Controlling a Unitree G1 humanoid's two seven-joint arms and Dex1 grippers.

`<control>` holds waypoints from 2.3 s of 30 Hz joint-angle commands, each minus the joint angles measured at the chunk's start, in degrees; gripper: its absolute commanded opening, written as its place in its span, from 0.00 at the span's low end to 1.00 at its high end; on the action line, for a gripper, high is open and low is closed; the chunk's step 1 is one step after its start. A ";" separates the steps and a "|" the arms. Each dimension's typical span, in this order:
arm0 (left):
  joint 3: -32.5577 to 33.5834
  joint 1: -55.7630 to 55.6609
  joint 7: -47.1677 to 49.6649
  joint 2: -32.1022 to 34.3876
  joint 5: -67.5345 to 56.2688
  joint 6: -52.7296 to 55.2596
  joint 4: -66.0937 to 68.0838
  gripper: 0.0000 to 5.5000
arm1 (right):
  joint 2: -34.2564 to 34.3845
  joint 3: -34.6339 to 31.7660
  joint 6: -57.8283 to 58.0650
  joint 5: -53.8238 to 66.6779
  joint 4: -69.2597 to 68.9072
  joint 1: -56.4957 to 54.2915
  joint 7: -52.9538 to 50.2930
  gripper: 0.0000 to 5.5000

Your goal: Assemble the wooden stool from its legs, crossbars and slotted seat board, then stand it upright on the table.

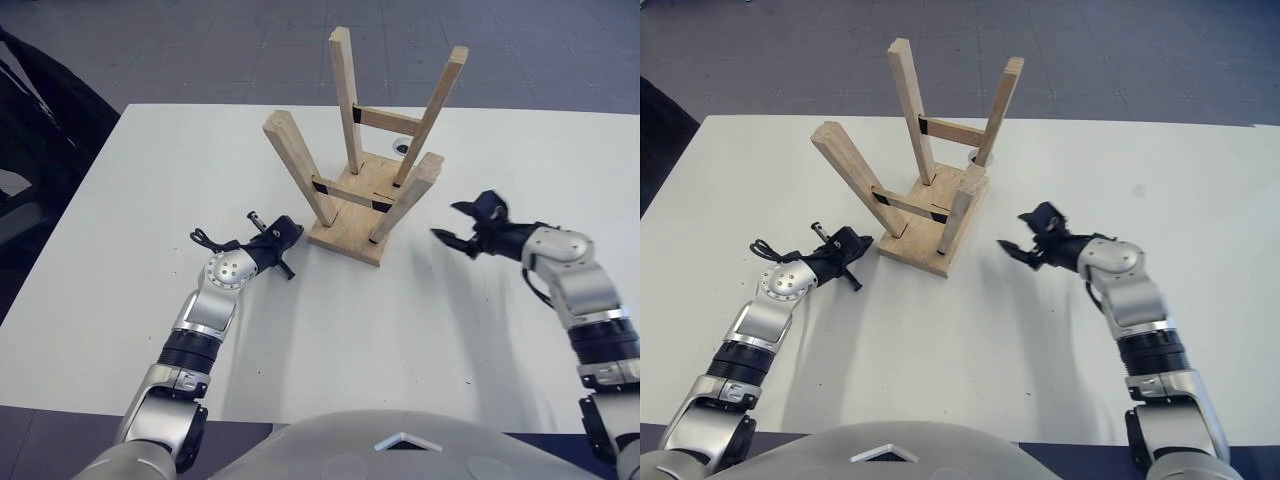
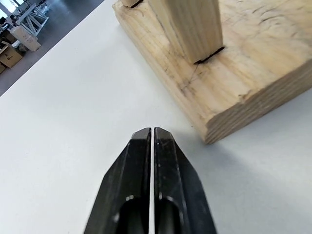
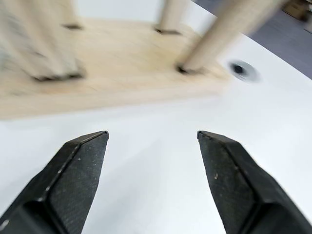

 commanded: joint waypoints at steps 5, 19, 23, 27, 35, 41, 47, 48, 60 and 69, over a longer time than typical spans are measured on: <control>-0.55 -1.20 -2.87 0.47 -1.59 2.33 -8.83 0.02 | 10.34 -20.03 20.82 24.93 -21.41 -15.07 -16.38 0.61; -3.09 -7.78 -3.48 8.05 7.14 2.18 -2.40 0.02 | 12.71 -20.80 37.13 56.05 -37.62 -23.57 -32.50 0.61; -8.71 -10.75 -5.34 3.90 9.24 -0.27 3.92 0.02 | 12.14 -19.73 36.62 55.75 -37.70 -23.29 -32.54 0.61; -13.82 -11.06 -12.77 4.61 10.84 2.24 4.03 0.02 | 11.84 -18.35 36.04 54.48 -37.18 -23.11 -32.40 0.61; -10.91 -10.39 -14.78 1.73 5.12 9.09 -4.42 0.02 | 7.27 -17.95 34.85 47.04 -36.21 -18.49 -30.81 0.61; -7.15 -9.59 -6.45 -0.91 4.80 7.92 0.92 0.02 | 12.66 -23.89 34.31 55.73 -33.20 -16.11 -35.20 0.61; 2.25 -3.48 0.78 0.25 1.32 5.60 -6.86 0.02 | 15.22 -23.29 34.31 56.62 -31.25 -15.60 -40.04 0.61; 3.40 -2.21 2.04 0.29 1.19 5.38 -7.74 0.02 | 15.22 -22.93 34.65 57.14 -31.81 -15.26 -40.13 0.61; 0.96 1.25 7.09 -1.74 3.67 5.20 -6.32 0.02 | 7.38 -8.94 28.10 37.71 -38.34 -12.74 -28.35 0.61; 0.77 2.28 7.11 -0.88 3.38 4.67 -6.16 0.02 | 6.56 -18.72 27.42 43.63 -34.33 -37.00 -30.54 0.61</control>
